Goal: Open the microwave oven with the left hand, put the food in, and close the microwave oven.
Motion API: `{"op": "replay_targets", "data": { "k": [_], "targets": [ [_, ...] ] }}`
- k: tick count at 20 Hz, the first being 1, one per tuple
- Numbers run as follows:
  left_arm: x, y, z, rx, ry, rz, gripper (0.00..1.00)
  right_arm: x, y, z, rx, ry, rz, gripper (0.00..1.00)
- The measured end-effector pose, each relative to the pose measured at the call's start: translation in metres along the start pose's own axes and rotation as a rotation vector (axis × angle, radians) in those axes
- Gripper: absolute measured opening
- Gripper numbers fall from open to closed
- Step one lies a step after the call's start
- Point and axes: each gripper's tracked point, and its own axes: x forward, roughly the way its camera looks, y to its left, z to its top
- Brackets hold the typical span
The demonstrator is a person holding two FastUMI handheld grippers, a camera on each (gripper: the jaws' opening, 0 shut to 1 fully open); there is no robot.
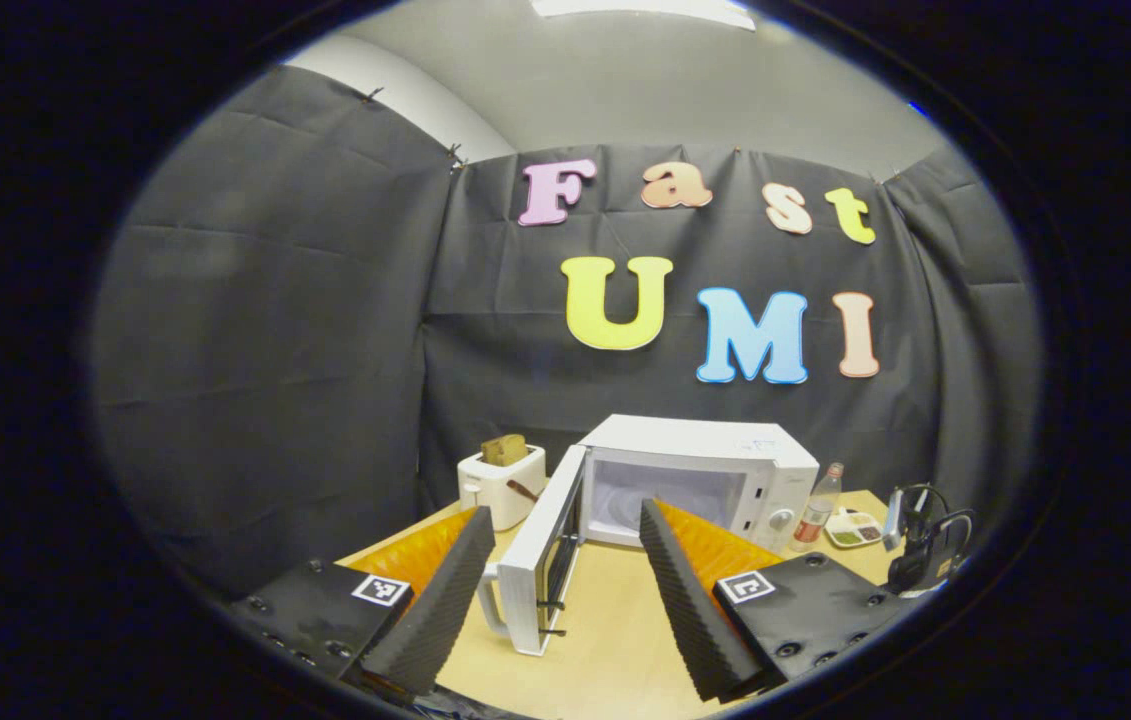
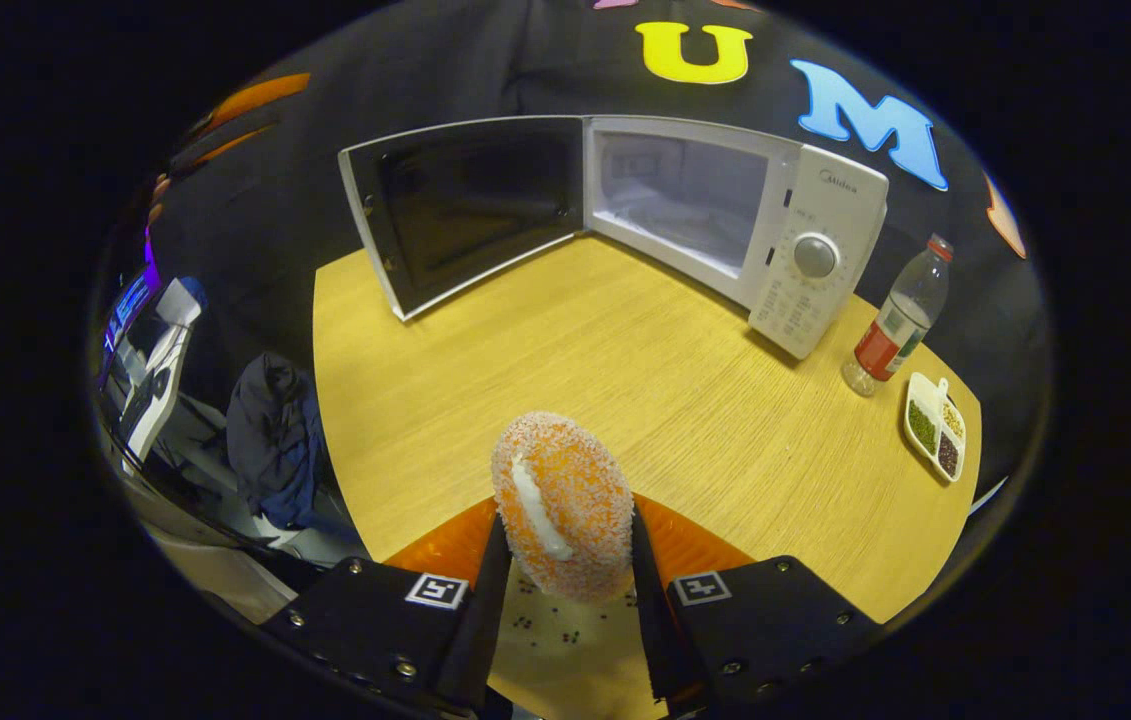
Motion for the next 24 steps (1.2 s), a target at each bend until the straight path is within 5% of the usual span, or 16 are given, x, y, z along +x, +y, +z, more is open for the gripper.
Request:
{"op": "replay_targets", "data": {
  "k": [12,24],
  "targets": [
    [0.030,0.070,0.013,0.010,-0.028,-0.070,0.97,0.054,-0.034,0.190,0.081,-0.320,-0.230,0.60],
    [0.016,0.156,-0.008,0.035,0.043,0.026,0.96,0.173,-0.088,0.265,-0.117,-0.358,-0.422,0.60]
  ]
}}
